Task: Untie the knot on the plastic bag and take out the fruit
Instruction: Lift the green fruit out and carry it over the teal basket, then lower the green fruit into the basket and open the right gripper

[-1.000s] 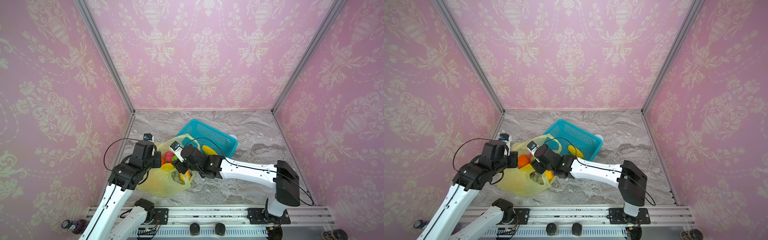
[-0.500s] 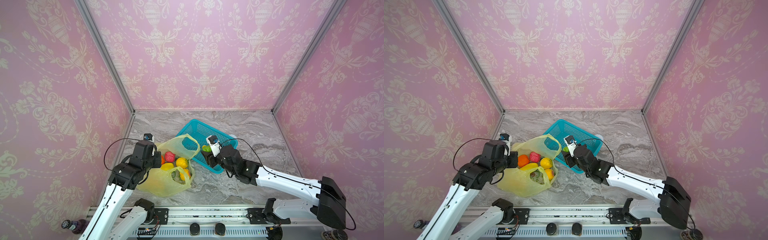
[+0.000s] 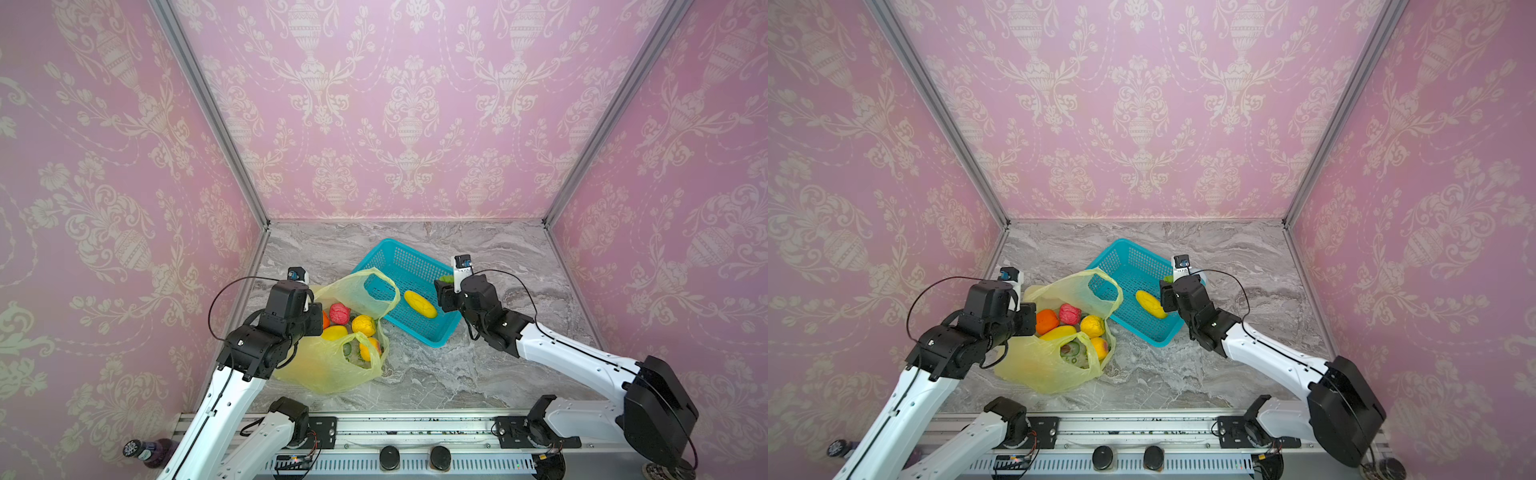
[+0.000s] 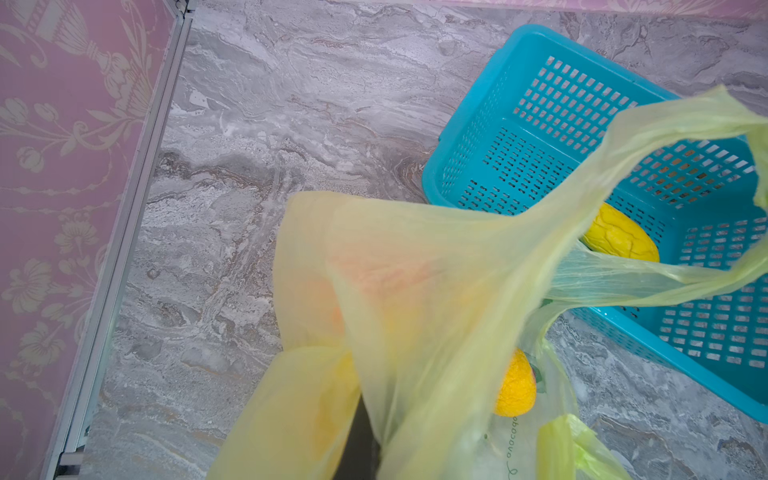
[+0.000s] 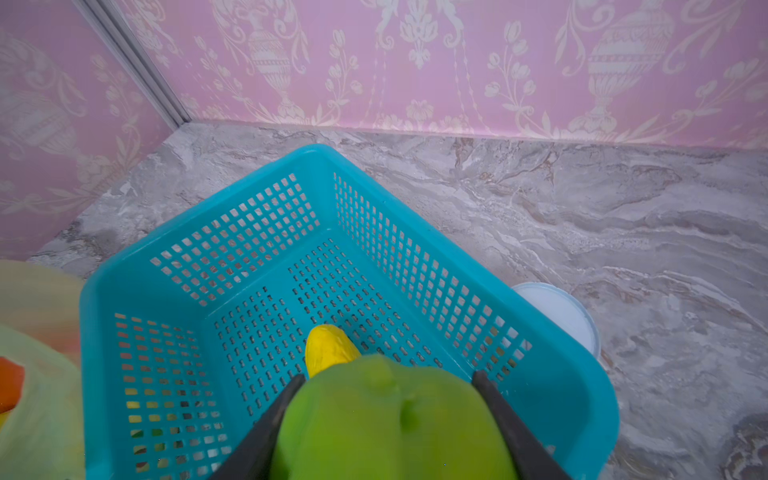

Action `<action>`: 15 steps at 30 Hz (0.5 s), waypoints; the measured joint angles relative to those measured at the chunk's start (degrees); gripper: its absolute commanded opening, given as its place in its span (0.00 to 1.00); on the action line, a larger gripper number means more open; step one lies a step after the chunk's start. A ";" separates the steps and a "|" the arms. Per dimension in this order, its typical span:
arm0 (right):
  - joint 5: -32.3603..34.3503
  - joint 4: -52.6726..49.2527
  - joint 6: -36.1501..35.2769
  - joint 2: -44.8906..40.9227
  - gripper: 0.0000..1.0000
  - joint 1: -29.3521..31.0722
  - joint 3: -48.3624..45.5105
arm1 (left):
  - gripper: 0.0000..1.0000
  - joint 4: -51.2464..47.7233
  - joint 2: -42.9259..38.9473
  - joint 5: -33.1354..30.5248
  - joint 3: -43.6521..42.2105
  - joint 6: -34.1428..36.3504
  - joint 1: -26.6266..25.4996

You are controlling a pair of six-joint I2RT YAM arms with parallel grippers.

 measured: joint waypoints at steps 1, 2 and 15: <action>-0.66 -0.50 0.46 2.05 0.29 -0.59 1.05 | 0.00 0.00 0.00 0.00 0.00 0.00 0.00; -1.36 -1.18 0.96 4.26 0.29 -1.14 2.29 | 0.00 0.00 0.00 0.00 0.00 0.00 0.00; -4.94 -11.50 2.78 28.33 0.37 -4.00 20.70 | 0.00 -0.02 0.00 0.00 0.00 0.00 0.00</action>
